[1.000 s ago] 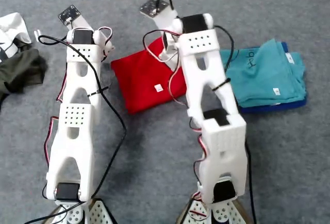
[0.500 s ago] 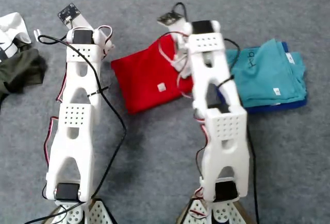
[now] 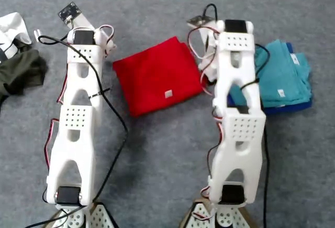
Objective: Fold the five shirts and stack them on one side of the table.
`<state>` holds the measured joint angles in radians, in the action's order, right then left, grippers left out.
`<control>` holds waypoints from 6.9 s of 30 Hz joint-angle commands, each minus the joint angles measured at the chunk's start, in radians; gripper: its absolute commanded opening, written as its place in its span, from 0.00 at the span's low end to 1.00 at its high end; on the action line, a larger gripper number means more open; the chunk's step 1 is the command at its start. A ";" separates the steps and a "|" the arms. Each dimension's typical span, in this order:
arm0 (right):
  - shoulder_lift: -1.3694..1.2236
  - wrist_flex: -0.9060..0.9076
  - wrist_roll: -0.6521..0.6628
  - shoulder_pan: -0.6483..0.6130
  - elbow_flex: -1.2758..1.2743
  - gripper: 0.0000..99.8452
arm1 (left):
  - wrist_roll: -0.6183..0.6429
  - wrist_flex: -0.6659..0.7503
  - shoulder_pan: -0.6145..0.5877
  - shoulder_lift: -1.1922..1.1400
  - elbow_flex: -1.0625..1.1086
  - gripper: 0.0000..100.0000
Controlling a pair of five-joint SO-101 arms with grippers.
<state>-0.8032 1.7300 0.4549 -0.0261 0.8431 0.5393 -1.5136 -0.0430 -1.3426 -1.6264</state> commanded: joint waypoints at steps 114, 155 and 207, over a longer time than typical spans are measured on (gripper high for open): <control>0.334 -0.324 -0.150 -0.068 -0.312 0.00 | -0.411 -0.066 0.063 -0.027 -0.046 0.02; -0.002 0.058 -0.143 -0.074 0.254 0.00 | -0.404 -0.057 0.061 -0.027 -0.046 0.02; 0.259 -0.183 -0.173 -0.090 -0.433 0.00 | -0.408 -0.250 0.068 0.074 -0.034 0.02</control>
<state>-0.6084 1.5873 0.2877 -0.1105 0.4319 0.1297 -1.7484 0.0061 -1.3272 -1.6341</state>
